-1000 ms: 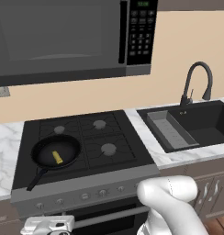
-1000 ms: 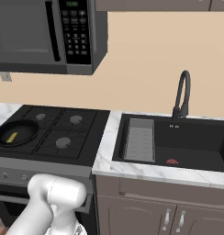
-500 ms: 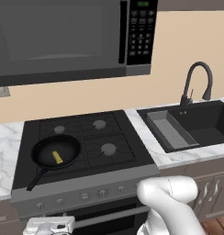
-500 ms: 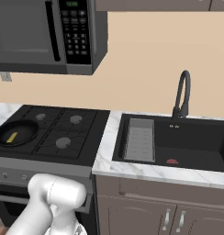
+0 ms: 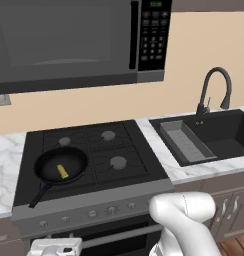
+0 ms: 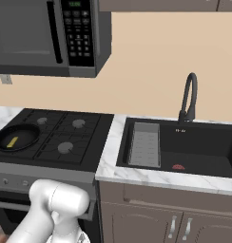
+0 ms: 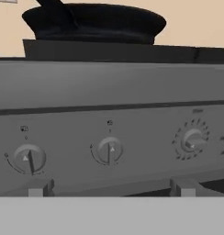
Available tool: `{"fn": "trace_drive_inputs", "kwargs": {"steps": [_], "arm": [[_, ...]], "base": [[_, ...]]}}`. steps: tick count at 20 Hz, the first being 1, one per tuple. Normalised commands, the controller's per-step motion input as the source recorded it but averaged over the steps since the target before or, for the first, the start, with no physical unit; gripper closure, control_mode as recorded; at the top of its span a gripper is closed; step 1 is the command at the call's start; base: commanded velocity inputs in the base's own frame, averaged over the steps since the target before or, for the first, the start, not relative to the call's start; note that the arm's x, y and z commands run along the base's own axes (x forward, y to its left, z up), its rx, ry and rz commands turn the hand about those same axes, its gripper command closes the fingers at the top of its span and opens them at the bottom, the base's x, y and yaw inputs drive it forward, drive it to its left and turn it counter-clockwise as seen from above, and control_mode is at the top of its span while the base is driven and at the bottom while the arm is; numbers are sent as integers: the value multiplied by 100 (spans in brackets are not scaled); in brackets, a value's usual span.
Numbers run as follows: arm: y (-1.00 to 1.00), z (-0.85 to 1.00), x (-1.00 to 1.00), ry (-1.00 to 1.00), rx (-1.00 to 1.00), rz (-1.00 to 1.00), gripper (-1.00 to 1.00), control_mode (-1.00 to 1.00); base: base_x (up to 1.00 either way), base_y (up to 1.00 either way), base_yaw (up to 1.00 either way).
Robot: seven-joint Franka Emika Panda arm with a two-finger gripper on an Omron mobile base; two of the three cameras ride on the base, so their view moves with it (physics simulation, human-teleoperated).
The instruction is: Pick up the butter stick and place it in the pan. Then turn on the burner for the pan.
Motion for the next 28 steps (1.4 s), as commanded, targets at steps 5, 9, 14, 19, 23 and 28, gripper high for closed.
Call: {"fn": "trace_drive_inputs", "kwargs": {"steps": [5, 9, 14, 19, 23, 28], "arm": [[0, -16, 10, -2, 0, 0, -100, -100], [0, -12, 10, -2, 0, 0, -100, -100], [0, -1, 17, 0, 0, 0, -100, -100], [0, 0, 20, 0, 0, 0, -100, -100], [0, 0, 13, 0, 0, 0, -100, -100], [0, 0, 1, 0, 0, 0, -100, -100]], "base": [[0, 0, 0], [0, 0, 0], [0, 0, 0], [0, 0, 0], [0, 0, 0], [0, 0, 0]]}}
